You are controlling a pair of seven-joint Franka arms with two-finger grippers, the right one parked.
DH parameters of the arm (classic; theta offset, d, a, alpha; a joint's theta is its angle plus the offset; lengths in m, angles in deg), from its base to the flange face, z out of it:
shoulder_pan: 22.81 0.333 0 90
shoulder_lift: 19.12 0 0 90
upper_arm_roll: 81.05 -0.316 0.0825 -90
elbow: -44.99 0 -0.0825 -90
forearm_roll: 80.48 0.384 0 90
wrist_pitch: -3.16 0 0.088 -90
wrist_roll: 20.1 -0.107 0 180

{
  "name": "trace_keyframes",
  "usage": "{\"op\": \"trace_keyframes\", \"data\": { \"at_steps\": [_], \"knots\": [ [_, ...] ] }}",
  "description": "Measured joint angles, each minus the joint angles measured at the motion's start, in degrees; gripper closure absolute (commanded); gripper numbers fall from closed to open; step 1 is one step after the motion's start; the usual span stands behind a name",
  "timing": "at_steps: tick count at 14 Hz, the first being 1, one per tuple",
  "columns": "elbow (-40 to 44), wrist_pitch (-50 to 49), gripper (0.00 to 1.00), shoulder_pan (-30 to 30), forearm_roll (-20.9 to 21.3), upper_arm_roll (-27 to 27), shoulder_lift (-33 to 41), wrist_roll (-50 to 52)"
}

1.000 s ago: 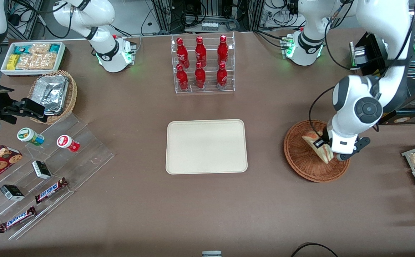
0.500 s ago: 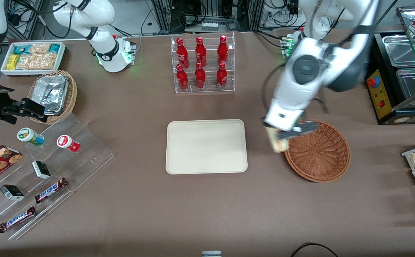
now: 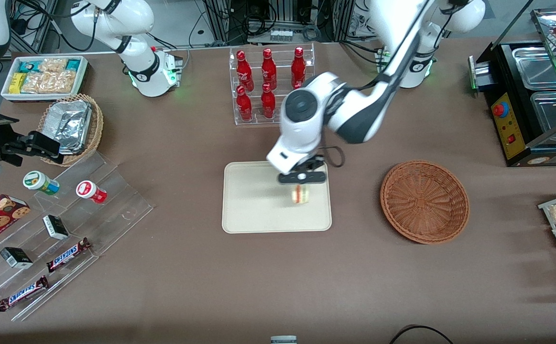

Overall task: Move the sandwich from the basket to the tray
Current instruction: 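Carry the sandwich with the left gripper over the cream tray, then lower the sandwich onto the tray and open the left gripper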

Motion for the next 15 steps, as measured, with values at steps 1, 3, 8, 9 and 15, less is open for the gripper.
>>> {"op": "trace_keyframes", "data": {
  "at_steps": [1, 3, 8, 9, 15],
  "knots": [
    [1.8, 0.8, 1.0, -0.8, 0.0, 0.0, -2.4, 0.0],
    [4.4, 2.4, 1.0, -1.9, 0.1, 0.0, -6.0, 0.0],
    [6.3, 5.9, 1.0, -3.3, 0.2, -0.1, -10.4, 0.2],
    [6.3, 6.3, 1.0, -3.3, 0.3, -0.1, -10.9, 0.8],
    [6.5, 7.1, 0.41, -3.4, 1.6, -0.2, -12.0, 4.1]
  ]
}}
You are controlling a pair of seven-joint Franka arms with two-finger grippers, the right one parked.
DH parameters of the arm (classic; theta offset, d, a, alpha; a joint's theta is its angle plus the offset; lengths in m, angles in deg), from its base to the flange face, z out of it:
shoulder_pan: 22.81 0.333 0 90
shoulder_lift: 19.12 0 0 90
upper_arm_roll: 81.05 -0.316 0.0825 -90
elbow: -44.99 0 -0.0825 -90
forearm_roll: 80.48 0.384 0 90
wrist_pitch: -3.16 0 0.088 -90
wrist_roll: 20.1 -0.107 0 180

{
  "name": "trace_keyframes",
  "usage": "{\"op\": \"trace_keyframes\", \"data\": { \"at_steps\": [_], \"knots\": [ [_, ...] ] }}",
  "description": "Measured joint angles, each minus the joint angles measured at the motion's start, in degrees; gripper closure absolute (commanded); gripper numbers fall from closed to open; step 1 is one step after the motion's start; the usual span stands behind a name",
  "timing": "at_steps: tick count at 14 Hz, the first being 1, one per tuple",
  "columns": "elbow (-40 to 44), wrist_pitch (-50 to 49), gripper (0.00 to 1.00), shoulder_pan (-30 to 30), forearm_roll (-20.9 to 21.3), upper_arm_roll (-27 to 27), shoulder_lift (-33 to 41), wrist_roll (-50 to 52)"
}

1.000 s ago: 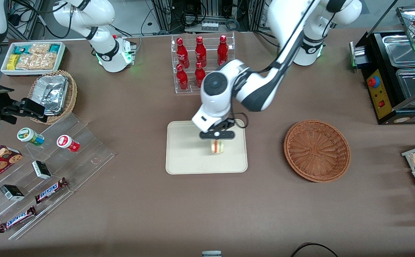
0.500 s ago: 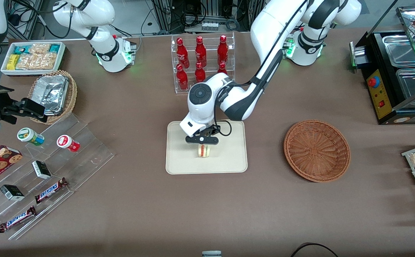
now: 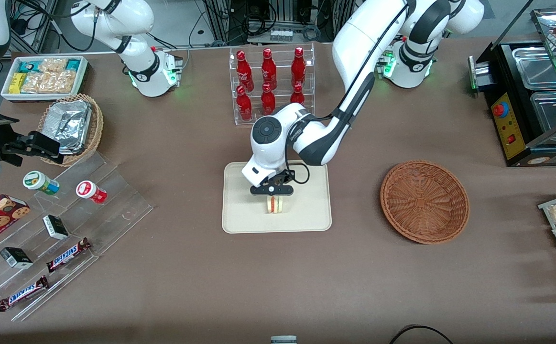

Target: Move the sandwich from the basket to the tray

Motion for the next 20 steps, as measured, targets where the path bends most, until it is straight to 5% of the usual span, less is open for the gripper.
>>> {"op": "trace_keyframes", "data": {
  "at_steps": [2, 6, 10, 15, 20],
  "knots": [
    [0.1, 0.0, 0.01, 0.0, 0.0, 0.0, 0.0, 0.1],
    [2.2, -0.5, 0.01, 0.1, 0.1, -0.6, 1.1, 0.4],
    [4.3, -12.6, 0.01, 3.6, 0.0, -1.8, 11.5, 2.0],
    [4.0, -27.9, 0.01, 13.7, 0.1, -2.5, 24.3, 1.9],
    [3.6, -34.5, 0.01, 25.6, 0.2, -2.6, 28.7, -10.8]
  ]
}}
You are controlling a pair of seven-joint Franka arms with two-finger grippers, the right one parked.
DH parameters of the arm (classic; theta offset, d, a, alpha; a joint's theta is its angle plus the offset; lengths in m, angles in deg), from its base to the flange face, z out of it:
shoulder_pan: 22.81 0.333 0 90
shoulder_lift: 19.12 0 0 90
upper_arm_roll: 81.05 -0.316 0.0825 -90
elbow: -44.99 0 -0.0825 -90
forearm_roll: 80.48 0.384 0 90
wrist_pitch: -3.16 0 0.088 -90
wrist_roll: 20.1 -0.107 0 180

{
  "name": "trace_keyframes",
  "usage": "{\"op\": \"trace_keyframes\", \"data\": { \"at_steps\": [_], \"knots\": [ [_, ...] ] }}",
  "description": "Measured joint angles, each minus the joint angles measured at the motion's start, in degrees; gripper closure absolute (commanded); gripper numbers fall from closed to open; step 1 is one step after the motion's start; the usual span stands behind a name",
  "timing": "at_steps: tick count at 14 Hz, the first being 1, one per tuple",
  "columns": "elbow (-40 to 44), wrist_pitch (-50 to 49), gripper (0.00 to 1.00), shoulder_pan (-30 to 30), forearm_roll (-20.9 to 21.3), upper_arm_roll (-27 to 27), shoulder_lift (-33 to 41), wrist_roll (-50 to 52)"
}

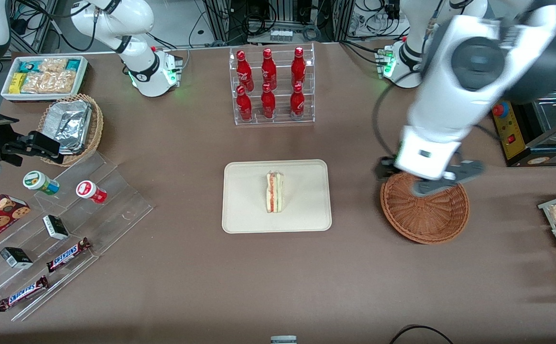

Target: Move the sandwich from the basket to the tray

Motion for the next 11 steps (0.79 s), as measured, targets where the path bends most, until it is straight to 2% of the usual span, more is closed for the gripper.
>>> {"op": "trace_keyframes", "data": {
  "at_steps": [7, 11],
  "knots": [
    [-1.4, -3.2, 0.01, 11.0, -0.2, -1.1, 2.7, -18.7],
    [-4.6, -3.8, 0.01, 17.2, -3.8, -1.3, 5.5, -30.7]
  ]
}}
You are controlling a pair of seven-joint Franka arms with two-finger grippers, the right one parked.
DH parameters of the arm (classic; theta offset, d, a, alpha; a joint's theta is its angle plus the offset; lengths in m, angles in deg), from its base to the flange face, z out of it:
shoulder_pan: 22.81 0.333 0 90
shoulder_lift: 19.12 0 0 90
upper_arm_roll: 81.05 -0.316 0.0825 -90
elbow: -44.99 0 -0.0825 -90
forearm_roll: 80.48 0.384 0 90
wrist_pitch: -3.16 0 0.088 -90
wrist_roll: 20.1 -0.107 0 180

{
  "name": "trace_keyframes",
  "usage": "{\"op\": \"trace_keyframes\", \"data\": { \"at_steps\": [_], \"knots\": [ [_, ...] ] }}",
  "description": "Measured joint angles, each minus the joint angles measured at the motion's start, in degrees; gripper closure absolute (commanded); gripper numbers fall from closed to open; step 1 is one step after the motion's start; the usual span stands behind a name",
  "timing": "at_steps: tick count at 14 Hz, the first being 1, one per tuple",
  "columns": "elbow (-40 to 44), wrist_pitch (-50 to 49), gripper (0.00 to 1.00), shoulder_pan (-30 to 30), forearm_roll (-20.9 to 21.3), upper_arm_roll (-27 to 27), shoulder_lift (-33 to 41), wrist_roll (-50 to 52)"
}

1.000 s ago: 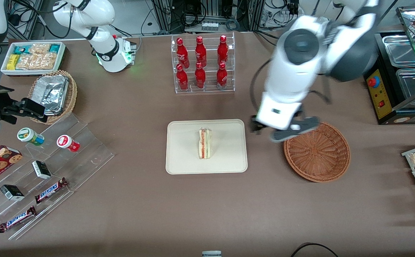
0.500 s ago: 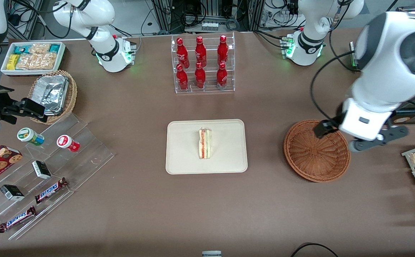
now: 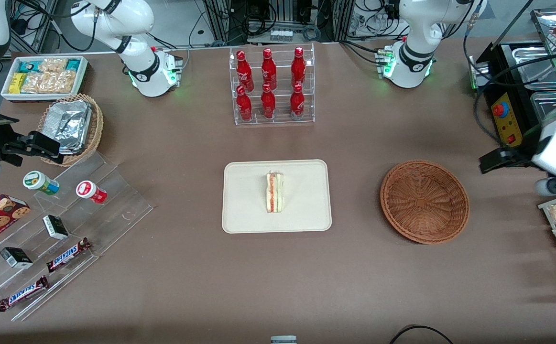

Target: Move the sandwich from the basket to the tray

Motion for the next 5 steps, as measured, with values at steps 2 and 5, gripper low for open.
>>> {"op": "trace_keyframes", "data": {
  "at_steps": [2, 5],
  "knots": [
    [-1.5, 0.0, 0.01, 1.8, -0.5, 0.0, 1.7, -3.6],
    [-2.2, -0.1, 0.01, 1.8, -0.2, 0.3, 3.0, -4.5]
  ]
}}
